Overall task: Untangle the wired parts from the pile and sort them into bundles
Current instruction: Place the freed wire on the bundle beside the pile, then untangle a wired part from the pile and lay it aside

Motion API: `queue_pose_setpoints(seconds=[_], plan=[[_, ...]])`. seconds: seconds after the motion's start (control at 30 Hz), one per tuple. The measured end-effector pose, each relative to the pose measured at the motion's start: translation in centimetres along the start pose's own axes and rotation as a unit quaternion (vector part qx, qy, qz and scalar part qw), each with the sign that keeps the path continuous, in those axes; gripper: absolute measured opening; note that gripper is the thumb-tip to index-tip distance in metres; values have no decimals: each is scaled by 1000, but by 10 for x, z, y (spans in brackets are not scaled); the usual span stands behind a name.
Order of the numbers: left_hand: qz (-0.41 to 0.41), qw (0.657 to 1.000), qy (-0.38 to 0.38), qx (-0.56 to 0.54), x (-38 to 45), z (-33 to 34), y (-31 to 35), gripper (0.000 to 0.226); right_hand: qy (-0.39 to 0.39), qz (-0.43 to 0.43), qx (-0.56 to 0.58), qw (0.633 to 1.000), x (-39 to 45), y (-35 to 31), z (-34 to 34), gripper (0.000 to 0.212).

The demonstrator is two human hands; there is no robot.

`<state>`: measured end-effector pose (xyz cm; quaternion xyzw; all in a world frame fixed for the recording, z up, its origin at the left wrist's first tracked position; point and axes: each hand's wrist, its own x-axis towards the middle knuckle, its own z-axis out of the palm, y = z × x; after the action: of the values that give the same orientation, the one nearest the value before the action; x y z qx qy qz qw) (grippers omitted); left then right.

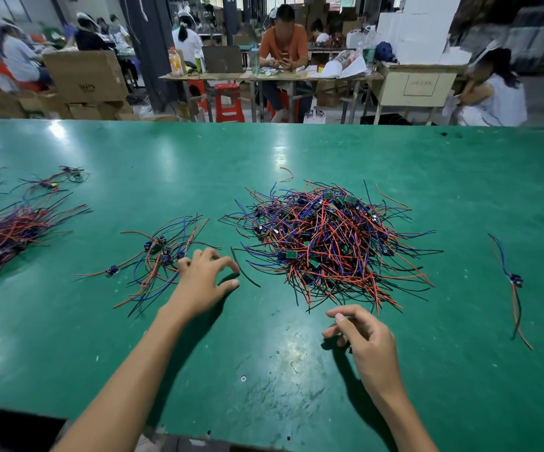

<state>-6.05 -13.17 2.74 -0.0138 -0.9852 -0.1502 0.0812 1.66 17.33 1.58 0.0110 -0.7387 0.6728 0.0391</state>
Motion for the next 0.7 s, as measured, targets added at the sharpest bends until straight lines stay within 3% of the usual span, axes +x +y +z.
queue_pose_setpoints(seconds=[0.1, 0.27, 0.4, 0.5, 0.57, 0.63, 0.7], plan=[[-9, 998, 43, -34, -5, 11, 2, 18, 0, -4, 1, 1000, 0, 1, 0, 25], [65, 994, 85, -1, -6, 19, 10, 23, 1, -8, 7, 1000, 1, 1, 0, 25], [-75, 983, 139, 90, 0, 11, -5, 40, 0, -13, 5, 1000, 1, 2, 0, 23], [-129, 972, 163, 113, 8, 3, -7, 24, -2, -13, -1, 1000, 1, 2, 0, 23], [-47, 989, 141, 16, 13, -1, 8, 19, -6, -14, -6, 1000, 1, 1, -1, 24], [37, 994, 56, -87, 15, 2, 30, 25, -6, -16, -12, 1000, 1, 0, -1, 27], [55, 993, -6, -107, 17, 14, 50, 31, -7, -16, -16, 1000, 1, 0, -2, 29]])
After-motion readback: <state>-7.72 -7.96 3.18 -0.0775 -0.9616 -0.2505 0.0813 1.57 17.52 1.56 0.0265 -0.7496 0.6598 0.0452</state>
